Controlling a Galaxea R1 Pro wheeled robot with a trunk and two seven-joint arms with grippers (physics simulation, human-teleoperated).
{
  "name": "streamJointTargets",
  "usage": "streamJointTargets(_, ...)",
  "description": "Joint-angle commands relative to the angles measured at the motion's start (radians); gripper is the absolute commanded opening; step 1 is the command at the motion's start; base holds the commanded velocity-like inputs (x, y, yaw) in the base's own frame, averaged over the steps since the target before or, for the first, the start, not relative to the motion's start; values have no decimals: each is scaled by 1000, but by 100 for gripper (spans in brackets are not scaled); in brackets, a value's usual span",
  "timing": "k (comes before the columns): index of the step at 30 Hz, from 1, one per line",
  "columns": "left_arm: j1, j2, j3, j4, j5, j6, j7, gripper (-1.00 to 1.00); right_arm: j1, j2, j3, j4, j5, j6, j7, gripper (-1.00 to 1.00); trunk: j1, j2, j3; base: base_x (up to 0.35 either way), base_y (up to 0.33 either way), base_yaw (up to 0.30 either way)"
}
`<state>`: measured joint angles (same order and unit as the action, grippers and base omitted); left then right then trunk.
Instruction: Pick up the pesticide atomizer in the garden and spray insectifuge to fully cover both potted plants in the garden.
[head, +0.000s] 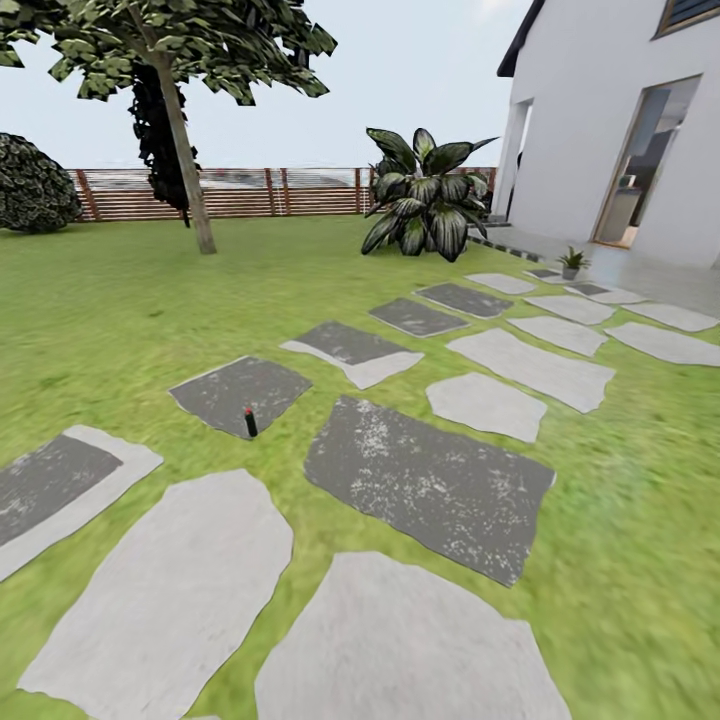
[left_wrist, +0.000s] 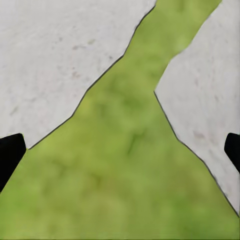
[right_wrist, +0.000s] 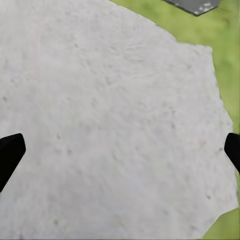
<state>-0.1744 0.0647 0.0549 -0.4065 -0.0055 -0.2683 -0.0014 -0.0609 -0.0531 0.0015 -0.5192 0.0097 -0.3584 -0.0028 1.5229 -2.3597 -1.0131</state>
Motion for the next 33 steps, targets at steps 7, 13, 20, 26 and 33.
streamJointTargets(7,0,0,2,0,-1,-3,0,100,0,-1,-3,1,1,-3,-2,100,0,0,-1,340,0,0)
streamJointTargets(13,0,1,3,0,-1,-3,0,100,0,-2,-5,1,2,-3,-2,100,0,0,-1,340,0,0)
streamJointTargets(20,0,1,3,1,-1,-3,0,100,0,-2,-6,1,3,-2,-2,100,0,0,-1,340,0,0)
streamJointTargets(26,0,1,3,1,-1,-3,0,100,0,-2,-6,1,3,-2,-1,100,0,0,-1,340,0,0)
streamJointTargets(33,0,1,3,1,-1,-3,0,100,0,-2,-5,2,3,-2,0,100,0,0,-1,340,0,0)
